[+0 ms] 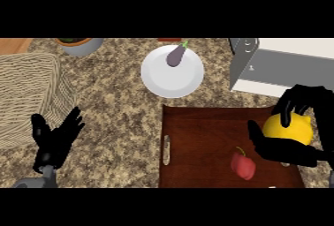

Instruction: Pick the lemon from the tray and place it in the tiered shelf

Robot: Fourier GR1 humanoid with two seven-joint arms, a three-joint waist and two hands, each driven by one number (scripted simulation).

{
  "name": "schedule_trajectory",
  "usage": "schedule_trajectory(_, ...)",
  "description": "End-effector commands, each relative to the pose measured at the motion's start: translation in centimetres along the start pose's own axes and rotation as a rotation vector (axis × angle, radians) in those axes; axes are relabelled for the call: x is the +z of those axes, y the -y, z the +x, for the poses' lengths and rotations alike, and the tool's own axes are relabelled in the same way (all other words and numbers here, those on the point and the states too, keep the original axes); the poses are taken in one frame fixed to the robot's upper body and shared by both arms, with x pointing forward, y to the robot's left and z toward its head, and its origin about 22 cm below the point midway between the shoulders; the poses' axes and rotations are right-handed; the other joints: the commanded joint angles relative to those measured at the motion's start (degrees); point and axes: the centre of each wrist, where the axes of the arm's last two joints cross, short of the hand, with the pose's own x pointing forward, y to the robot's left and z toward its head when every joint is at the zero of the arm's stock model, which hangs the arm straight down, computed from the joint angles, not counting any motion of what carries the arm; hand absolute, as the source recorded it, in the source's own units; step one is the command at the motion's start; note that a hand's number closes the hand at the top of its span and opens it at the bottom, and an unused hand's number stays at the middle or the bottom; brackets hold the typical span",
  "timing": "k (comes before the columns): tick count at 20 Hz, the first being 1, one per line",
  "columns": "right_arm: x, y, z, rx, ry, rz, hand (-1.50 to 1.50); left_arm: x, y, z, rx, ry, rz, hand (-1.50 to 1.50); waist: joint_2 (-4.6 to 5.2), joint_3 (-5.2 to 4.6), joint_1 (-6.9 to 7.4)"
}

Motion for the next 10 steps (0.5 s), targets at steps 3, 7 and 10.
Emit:
schedule_trajectory(3, 0.2, 8.3, 1.7, -0.013, -0.034, -0.144, 1.50, 0.1, -1.2, -0.1, -0.003, 0.013, -0.011, 0.00, 0.27, -0.11, 0.70)
schedule_trajectory(7, -3.4, 12.5, 2.8, -0.049, -0.060, -0.176, 1.50, -0.1, -0.8, -0.6, -0.005, -0.005, -0.021, 0.00, 0.42, -0.13, 1.24)
schedule_trajectory(10, -4.9, 14.2, 1.1, -0.082, -0.089, -0.193, 1.50, 0.4, 1.6, -1.0, 0.003, -0.010, -0.015, 0.00, 0.39, -0.06, 1.14)
